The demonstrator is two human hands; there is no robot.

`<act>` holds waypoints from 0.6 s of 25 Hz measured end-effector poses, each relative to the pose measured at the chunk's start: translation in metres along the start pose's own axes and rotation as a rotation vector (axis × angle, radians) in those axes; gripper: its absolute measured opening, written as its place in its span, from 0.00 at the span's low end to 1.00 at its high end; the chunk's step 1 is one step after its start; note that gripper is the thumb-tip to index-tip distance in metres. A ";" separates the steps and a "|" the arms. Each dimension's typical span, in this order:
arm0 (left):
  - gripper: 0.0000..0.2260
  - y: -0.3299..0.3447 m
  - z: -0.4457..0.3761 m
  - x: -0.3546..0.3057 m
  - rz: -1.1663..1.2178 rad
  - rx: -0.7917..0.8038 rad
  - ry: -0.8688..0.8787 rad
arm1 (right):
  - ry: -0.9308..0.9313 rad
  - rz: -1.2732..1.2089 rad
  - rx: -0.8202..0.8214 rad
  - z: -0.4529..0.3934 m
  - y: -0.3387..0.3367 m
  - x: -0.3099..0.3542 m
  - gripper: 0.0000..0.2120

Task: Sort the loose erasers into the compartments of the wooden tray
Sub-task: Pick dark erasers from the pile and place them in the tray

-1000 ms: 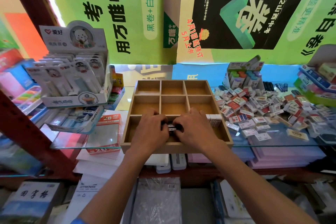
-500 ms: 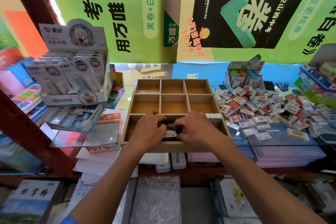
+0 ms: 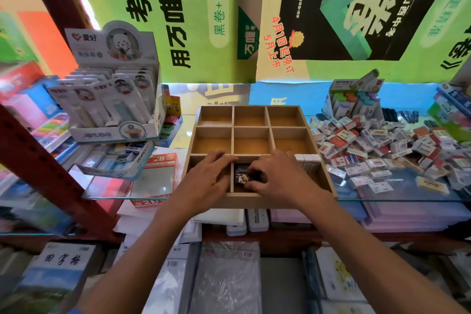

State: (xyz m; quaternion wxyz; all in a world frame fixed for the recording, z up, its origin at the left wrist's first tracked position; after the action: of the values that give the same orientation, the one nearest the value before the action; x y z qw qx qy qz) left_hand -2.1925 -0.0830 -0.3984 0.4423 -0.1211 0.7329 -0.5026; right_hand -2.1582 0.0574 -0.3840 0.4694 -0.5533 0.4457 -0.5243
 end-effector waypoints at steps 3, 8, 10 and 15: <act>0.21 0.000 0.001 0.001 -0.004 0.002 -0.010 | -0.033 0.062 0.010 -0.006 -0.004 0.002 0.12; 0.21 0.001 0.002 0.001 -0.005 0.000 -0.027 | -0.027 -0.052 -0.047 -0.002 -0.014 -0.001 0.04; 0.21 0.000 0.001 0.001 0.004 -0.014 -0.022 | 0.068 -0.199 -0.057 0.001 -0.022 -0.018 0.05; 0.20 0.000 -0.001 -0.001 0.006 -0.036 -0.014 | 0.045 -0.222 0.026 0.005 -0.022 -0.023 0.06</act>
State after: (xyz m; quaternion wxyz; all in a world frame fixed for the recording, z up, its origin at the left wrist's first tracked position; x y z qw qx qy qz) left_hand -2.1926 -0.0821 -0.3980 0.4467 -0.1305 0.7391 -0.4870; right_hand -2.1540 0.0844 -0.3656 0.4054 -0.5812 0.3855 -0.5910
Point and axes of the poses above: each hand's wrist, its own z-axis away from the middle knuckle, its own y-axis out of the palm, x = y × z, the point moved 7 cm from there along -z, towards the middle knuckle, and after that the axes turned 6 degrees about y, right-handed, at the moved point
